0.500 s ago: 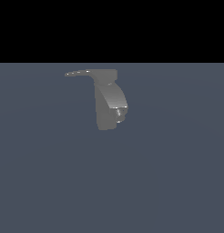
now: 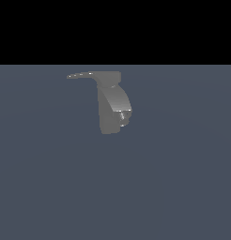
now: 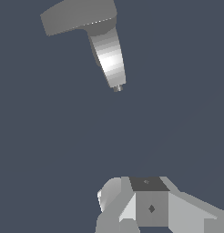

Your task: Turn on the faucet by rotating a designated handle.

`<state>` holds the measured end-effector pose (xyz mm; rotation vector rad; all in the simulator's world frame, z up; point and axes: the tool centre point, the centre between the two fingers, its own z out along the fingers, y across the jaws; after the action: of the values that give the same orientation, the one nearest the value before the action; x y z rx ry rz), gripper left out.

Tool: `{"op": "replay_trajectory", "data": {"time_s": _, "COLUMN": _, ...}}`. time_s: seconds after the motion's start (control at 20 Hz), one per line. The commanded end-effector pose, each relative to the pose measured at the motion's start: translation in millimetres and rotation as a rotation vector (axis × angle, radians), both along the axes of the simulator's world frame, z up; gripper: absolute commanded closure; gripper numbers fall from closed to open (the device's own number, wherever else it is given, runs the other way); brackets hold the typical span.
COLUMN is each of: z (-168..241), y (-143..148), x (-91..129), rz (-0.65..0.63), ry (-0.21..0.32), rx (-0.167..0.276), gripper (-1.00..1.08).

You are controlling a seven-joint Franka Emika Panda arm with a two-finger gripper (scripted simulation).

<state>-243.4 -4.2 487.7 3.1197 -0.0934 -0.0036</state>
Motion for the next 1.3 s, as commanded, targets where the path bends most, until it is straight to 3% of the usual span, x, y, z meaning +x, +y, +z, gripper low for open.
{"op": "replay_trajectory", "data": {"time_s": 0.0, "z": -3.5, "y": 5.5, "x": 2.4, "rz": -0.019, "ry": 0.0, "rx": 0.0, "gripper": 1.08}}
{"op": "replay_trajectory", "data": {"time_s": 0.5, "z": -29.0, "y": 44.3, "x": 24.1, "rz": -0.16, "ry": -0.001, "rx": 0.003, "gripper": 1.08}}
{"op": "replay_trajectory", "data": {"time_s": 1.25, "z": -79.9, "y": 112.3, "x": 84.4, "rz": -0.443, "ry": -0.002, "rx": 0.011, "gripper": 1.08}}
